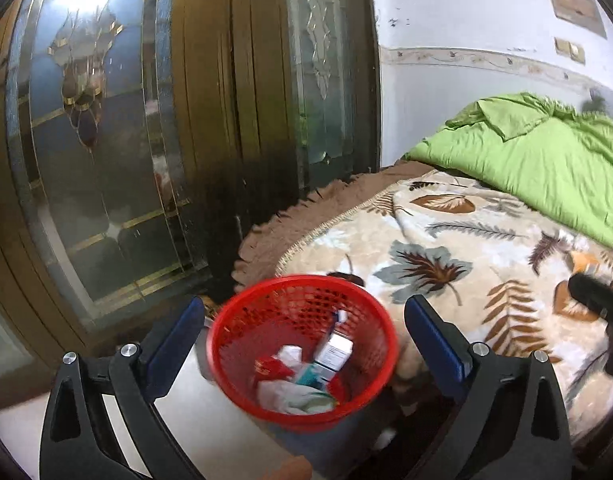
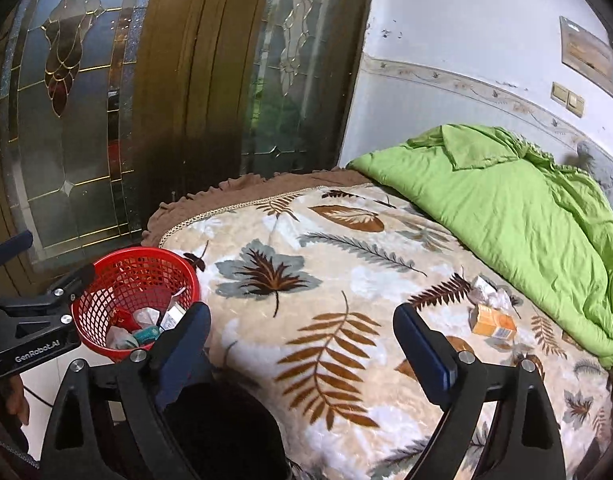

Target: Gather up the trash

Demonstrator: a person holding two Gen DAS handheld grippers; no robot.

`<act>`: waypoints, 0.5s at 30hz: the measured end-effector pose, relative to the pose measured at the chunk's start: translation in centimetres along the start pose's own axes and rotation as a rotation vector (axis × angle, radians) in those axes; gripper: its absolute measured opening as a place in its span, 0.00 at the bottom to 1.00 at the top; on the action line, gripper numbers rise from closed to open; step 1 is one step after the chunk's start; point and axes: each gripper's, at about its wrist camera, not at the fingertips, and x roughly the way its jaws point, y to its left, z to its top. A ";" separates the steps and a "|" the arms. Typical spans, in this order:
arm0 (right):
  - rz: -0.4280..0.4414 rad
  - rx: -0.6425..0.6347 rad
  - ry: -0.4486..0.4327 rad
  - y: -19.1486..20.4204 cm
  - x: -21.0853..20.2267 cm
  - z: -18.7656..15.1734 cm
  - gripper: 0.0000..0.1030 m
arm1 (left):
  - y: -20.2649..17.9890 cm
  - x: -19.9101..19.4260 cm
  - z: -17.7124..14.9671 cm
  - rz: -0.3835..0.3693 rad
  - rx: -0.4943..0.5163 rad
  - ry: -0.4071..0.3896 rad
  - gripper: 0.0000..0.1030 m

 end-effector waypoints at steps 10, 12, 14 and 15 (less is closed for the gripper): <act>0.023 0.034 0.027 -1.4 0.6 -1.3 0.93 | -0.1 1.9 -0.6 0.041 -0.060 0.110 0.97; 0.030 0.032 0.035 -1.4 0.8 -1.5 0.93 | -0.1 1.9 -0.5 0.055 -0.054 0.110 0.97; 0.036 0.032 0.038 -1.4 1.0 -1.6 0.93 | -0.2 2.0 -0.5 0.067 -0.050 0.109 0.97; 0.040 0.030 0.038 -1.3 1.0 -1.6 0.93 | -0.2 2.0 -0.4 0.069 -0.049 0.108 0.97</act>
